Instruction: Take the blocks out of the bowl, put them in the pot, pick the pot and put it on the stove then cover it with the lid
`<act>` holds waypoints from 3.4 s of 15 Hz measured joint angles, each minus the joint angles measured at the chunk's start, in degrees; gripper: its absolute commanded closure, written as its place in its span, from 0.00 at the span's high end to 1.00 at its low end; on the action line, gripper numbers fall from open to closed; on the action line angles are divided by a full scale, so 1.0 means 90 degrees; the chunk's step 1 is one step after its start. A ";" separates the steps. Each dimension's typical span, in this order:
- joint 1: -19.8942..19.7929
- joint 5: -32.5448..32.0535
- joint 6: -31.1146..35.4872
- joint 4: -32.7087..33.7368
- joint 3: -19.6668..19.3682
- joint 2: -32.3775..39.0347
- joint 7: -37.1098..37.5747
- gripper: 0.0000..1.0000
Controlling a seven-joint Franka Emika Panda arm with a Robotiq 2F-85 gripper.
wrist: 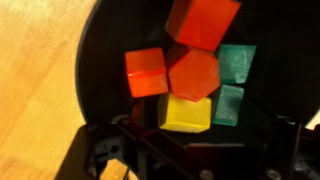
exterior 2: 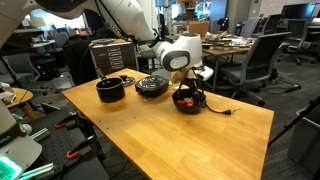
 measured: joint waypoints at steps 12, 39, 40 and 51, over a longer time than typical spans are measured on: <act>-0.0120 -0.0033 -0.0209 0.0499 0.0253 0.0201 -0.0351 0.49; 0.2513 0.0414 0.0060 -0.6553 0.2783 -0.5094 -0.3150 0.49; 0.2610 0.0786 0.0212 -0.6659 0.2870 -0.5133 -0.3375 0.49; 0.2718 0.0598 0.1776 -0.6633 0.2618 -0.4731 -0.4298 0.49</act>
